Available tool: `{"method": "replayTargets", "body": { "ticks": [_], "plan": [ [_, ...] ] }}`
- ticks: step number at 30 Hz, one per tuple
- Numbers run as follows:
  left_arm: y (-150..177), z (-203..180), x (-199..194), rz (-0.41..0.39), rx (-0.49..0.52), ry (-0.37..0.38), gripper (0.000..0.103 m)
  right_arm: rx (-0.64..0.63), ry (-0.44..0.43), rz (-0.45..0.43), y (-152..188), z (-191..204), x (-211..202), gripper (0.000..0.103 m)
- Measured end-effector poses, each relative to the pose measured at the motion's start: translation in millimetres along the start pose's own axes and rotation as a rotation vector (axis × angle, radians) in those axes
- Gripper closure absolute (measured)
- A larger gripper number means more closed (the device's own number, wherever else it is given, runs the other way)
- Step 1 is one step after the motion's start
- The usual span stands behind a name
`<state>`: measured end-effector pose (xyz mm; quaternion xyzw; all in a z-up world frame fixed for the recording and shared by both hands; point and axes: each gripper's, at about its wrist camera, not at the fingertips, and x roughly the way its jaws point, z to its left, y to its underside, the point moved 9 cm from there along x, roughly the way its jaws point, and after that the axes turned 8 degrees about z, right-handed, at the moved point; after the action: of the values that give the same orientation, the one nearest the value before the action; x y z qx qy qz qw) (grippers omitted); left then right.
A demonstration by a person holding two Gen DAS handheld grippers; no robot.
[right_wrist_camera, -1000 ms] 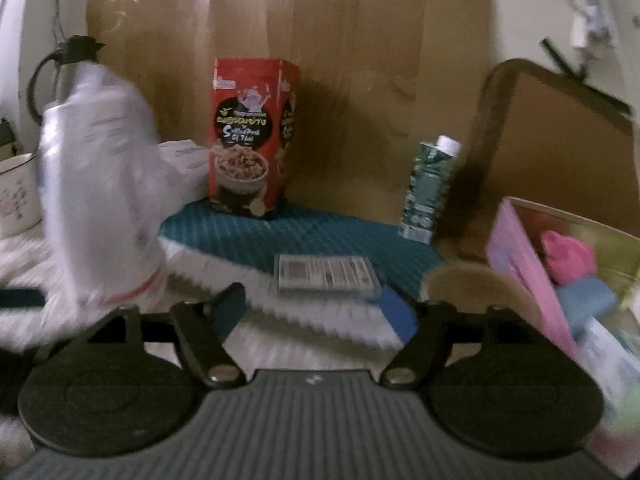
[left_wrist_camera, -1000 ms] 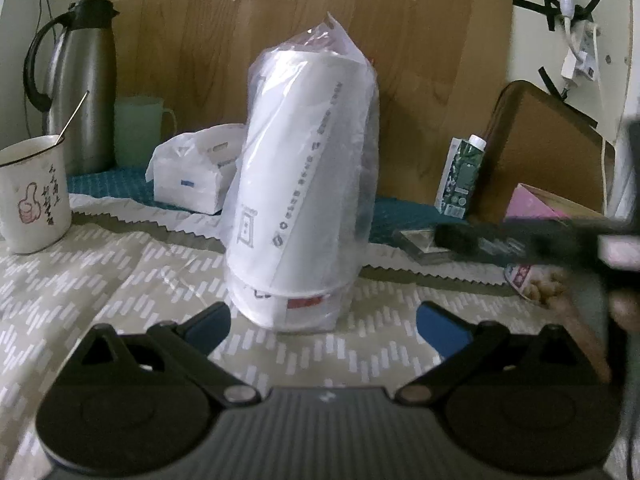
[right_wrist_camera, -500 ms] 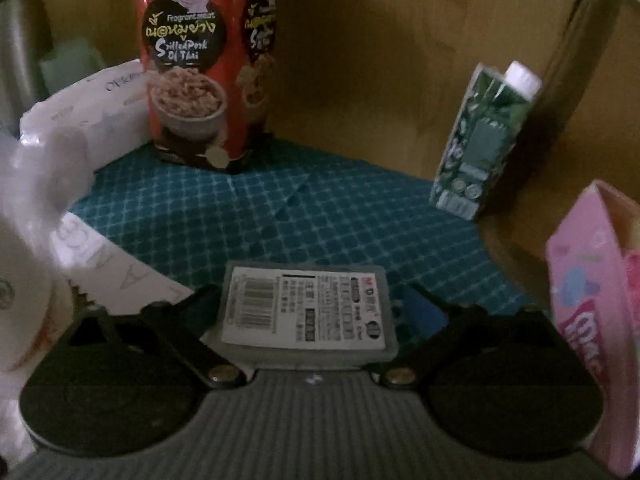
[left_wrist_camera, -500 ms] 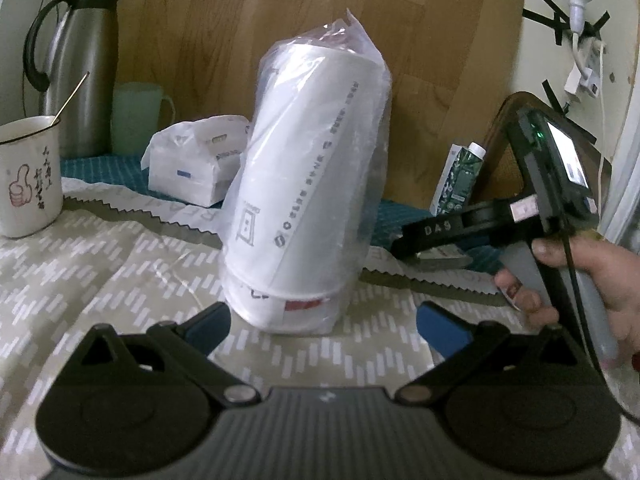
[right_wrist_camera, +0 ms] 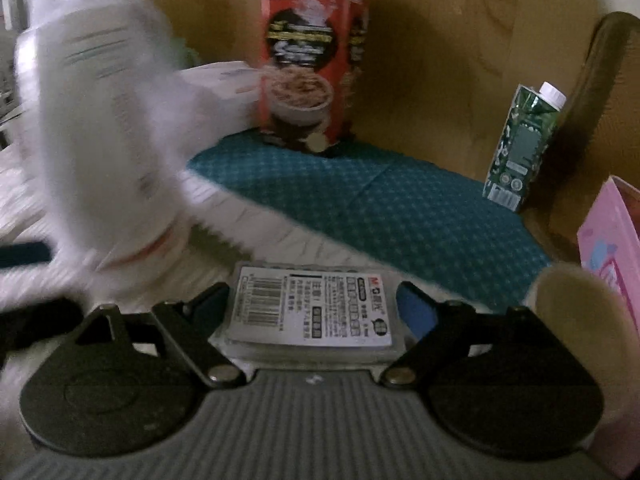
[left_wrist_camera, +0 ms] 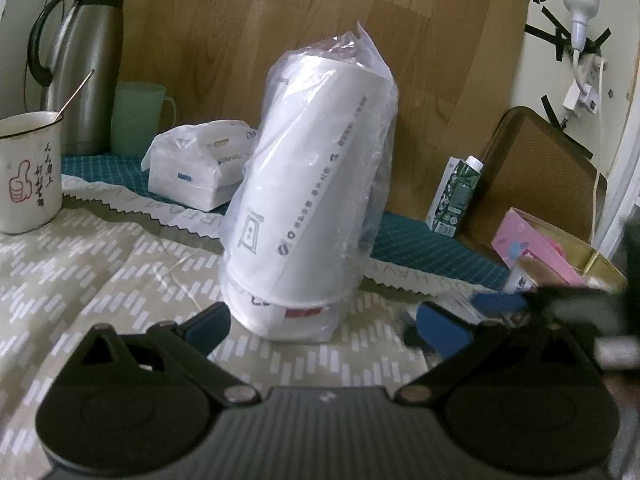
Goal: Organize soft objects
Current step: 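Set the clear packet on the table in front of the left gripper, then grasp the clear packet with the left gripper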
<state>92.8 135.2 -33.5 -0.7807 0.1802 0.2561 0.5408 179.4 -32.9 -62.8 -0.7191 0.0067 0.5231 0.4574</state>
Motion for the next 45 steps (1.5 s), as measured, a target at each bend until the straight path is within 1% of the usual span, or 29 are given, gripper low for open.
{"method": "replayTargets", "body": {
  "ticks": [1,4,6,7,10,13,16,18,20,22,25,26,27,28,29,30,31,32,33,34,35,36,38,40,41,43,45],
  "plan": [
    [0.3,-0.1,-0.2,0.000,0.000,0.000,0.000,-0.002,0.009,-0.007,6.9,4.1,-6.4,0.012],
    [1.3,-2.3,-1.3,-0.001,0.009,0.000,0.000,-0.010,0.000,-0.026,31.7,15.7,-30.8,0.012],
    [2.7,-6.7,-2.1,-0.001,0.031,0.007,0.001,-0.004,0.008,-0.051,50.7,22.2,-48.5,0.012],
    [3.8,-10.0,-2.8,-0.001,0.046,0.013,0.001,0.008,0.005,-0.050,60.2,24.6,-55.8,0.012],
    [8.6,-24.5,-6.7,-0.009,0.118,0.031,0.001,0.023,0.067,-0.074,85.7,28.2,-77.3,0.012],
    [17.1,-44.2,-9.0,0.001,0.216,0.056,0.001,0.101,0.104,-0.095,106.0,23.5,-91.5,0.011],
    [26.0,-60.8,-11.6,0.013,0.296,0.063,0.001,0.168,0.155,-0.114,116.0,18.6,-96.6,0.011],
    [32.8,-69.4,-14.5,0.025,0.329,0.081,0.001,0.173,0.154,-0.108,117.7,17.5,-98.3,0.010],
    [38.8,-73.8,-19.0,0.041,0.329,0.111,0.001,0.172,0.134,-0.106,120.2,18.6,-100.3,0.007],
    [43.1,-74.0,-22.3,0.067,0.300,0.145,0.001,0.160,0.118,-0.100,124.9,22.9,-102.2,0.003],
    [48.9,-72.3,-27.9,0.121,0.218,0.217,0.007,0.135,0.116,-0.105,131.0,27.4,-106.6,0.000],
    [52.4,-73.8,-31.3,0.141,0.181,0.263,0.008,0.139,0.115,-0.103,133.0,27.3,-107.9,0.000],
    [56.4,-77.2,-33.6,0.161,0.159,0.302,0.014,0.149,0.107,-0.104,135.2,26.2,-109.3,0.000],
    [62.0,-83.3,-35.5,0.186,0.149,0.339,0.023,0.161,0.099,-0.104,138.3,24.8,-111.6,0.000],
    [67.3,-89.5,-36.3,0.207,0.156,0.361,0.027,0.177,0.082,-0.102,140.2,22.6,-111.9,0.000],
    [72.0,-96.1,-37.1,0.223,0.171,0.374,0.034,0.180,0.083,-0.107,141.9,22.8,-114.7,0.007],
    [76.8,-102.8,-37.6,0.240,0.187,0.385,0.040,0.172,0.078,-0.113,141.5,25.3,-117.6,0.021],
    [82.0,-111.6,-37.2,0.261,0.204,0.401,0.044,0.173,0.077,-0.118,141.2,25.8,-120.9,0.031],
    [85.6,-118.3,-36.0,0.277,0.213,0.414,0.048,0.177,0.083,-0.120,141.1,25.4,-123.0,0.048],
    [88.7,-122.7,-34.9,0.282,0.221,0.408,0.048,0.182,0.084,-0.120,141.1,26.3,-123.7,0.057],
    [90.2,-127.1,-33.8,0.275,0.236,0.388,0.048,0.186,0.084,-0.123,141.8,26.2,-124.4,0.060],
    [90.0,-129.5,-32.3,0.274,0.246,0.379,0.048,0.187,0.093,-0.128,143.2,25.6,-125.0,0.060],
    [88.5,-132.1,-30.2,0.281,0.234,0.380,0.043,0.186,0.094,-0.136,146.4,24.5,-126.9,0.060],
    [84.3,-129.9,-28.5,0.279,0.217,0.378,0.033,0.187,0.087,-0.145,149.7,21.8,-129.6,0.059],
    [80.8,-127.6,-26.7,0.271,0.215,0.363,0.032,0.180,0.087,-0.147,151.8,20.2,-130.7,0.058],
    [75.9,-127.4,-22.6,0.274,0.214,0.347,0.032,0.153,0.086,-0.153,154.1,15.5,-132.8,0.044],
    [71.9,-129.8,-17.1,0.285,0.209,0.353,0.033,0.111,0.098,-0.160,152.6,13.4,-132.2,0.041]
  ]
}}
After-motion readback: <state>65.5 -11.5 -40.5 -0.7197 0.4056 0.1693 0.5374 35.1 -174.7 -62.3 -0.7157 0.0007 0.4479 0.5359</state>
